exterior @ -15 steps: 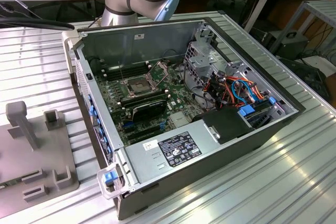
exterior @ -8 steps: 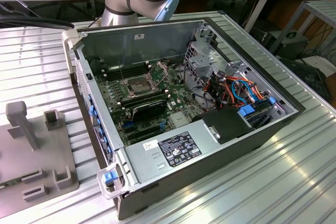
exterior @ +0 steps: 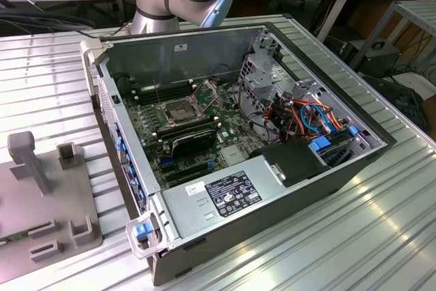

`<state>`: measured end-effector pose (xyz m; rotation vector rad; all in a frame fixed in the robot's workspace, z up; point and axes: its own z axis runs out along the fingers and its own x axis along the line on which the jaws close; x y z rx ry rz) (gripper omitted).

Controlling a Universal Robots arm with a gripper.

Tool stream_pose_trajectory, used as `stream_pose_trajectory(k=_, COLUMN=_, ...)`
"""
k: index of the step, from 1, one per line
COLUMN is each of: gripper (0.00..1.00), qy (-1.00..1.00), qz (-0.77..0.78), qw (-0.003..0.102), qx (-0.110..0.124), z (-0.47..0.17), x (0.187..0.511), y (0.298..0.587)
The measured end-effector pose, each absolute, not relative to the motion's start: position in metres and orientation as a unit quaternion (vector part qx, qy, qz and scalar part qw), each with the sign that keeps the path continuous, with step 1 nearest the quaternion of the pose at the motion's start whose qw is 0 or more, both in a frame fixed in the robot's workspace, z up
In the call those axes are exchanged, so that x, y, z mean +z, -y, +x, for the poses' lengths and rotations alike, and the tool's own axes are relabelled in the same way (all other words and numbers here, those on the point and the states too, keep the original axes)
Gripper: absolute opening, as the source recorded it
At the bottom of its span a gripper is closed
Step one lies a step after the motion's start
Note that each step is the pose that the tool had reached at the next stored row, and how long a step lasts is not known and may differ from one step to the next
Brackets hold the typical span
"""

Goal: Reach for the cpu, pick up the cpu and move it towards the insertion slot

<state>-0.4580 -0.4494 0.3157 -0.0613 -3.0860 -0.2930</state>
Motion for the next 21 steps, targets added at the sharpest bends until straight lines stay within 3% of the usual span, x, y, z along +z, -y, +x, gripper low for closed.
stream_pose_trajectory(k=21, gripper=0.55, qy=0.995, qz=-0.02, qw=0.021, qx=-0.096, z=-0.458, x=0.341, y=0.449)
